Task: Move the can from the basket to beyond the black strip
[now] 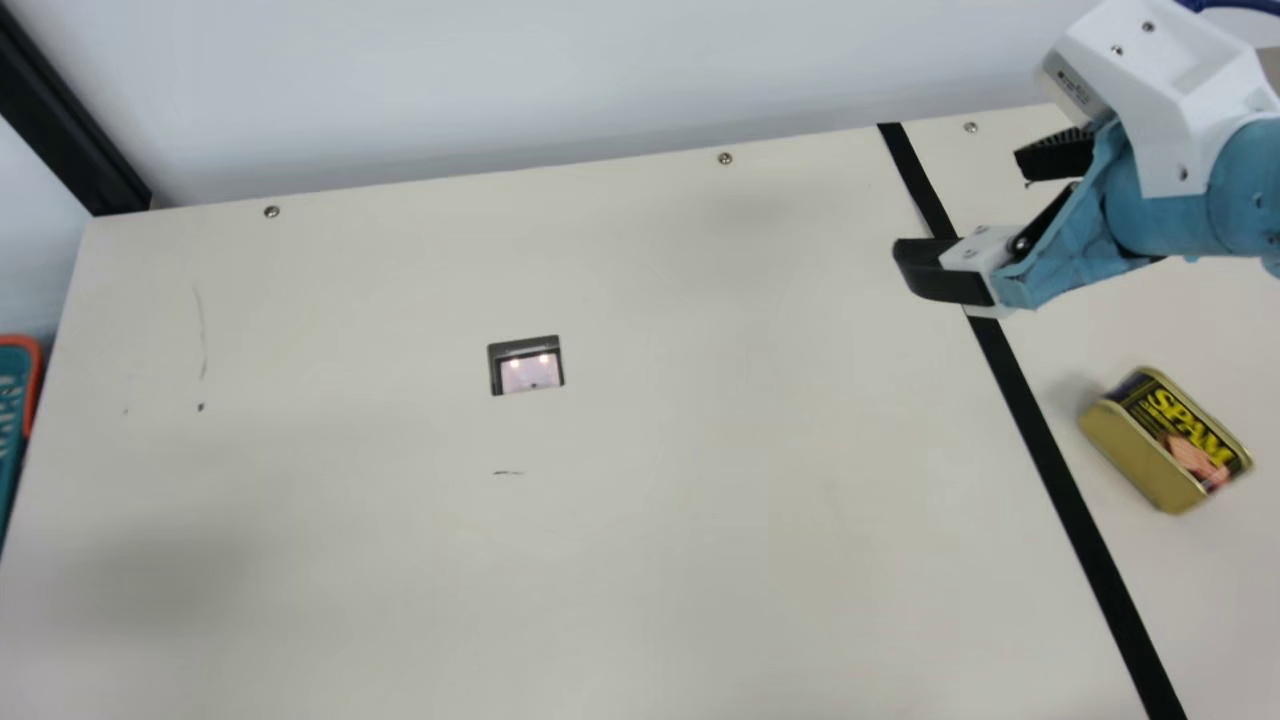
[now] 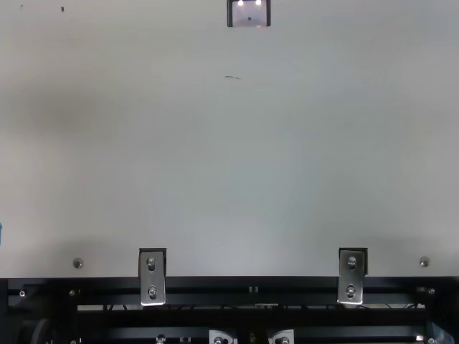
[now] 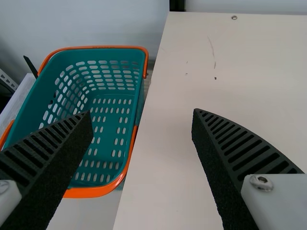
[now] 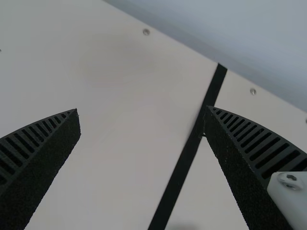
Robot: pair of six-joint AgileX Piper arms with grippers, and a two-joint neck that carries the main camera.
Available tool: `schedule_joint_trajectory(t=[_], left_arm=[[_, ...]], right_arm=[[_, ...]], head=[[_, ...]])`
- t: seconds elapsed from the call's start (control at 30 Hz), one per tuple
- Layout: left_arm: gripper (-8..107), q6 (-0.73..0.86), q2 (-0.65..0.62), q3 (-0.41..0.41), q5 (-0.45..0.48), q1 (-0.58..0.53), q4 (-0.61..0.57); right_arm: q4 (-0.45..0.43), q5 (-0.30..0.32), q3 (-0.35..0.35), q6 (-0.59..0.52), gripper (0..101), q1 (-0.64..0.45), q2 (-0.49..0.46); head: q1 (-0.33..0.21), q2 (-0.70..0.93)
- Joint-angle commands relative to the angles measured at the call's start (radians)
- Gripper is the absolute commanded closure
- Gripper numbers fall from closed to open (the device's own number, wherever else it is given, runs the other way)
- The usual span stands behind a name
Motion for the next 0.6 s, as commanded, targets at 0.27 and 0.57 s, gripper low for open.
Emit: schedule_joint_trajectory(t=[0.27, 0.57], left_arm=[[9, 0.0, 0.0, 0.0, 0.0, 0.0, 0.0], [9, 0.0, 0.0, 0.0, 0.0, 0.0, 0.0]], right_arm=[[0.106, -0.076, -0.027, -0.036, 0, 0.155, 0.009], [0.235, -0.178, -0.023, -0.096, 0, 0.254, 0.016]], head=[[0.012, 0.149], [0.032, 0.216]])
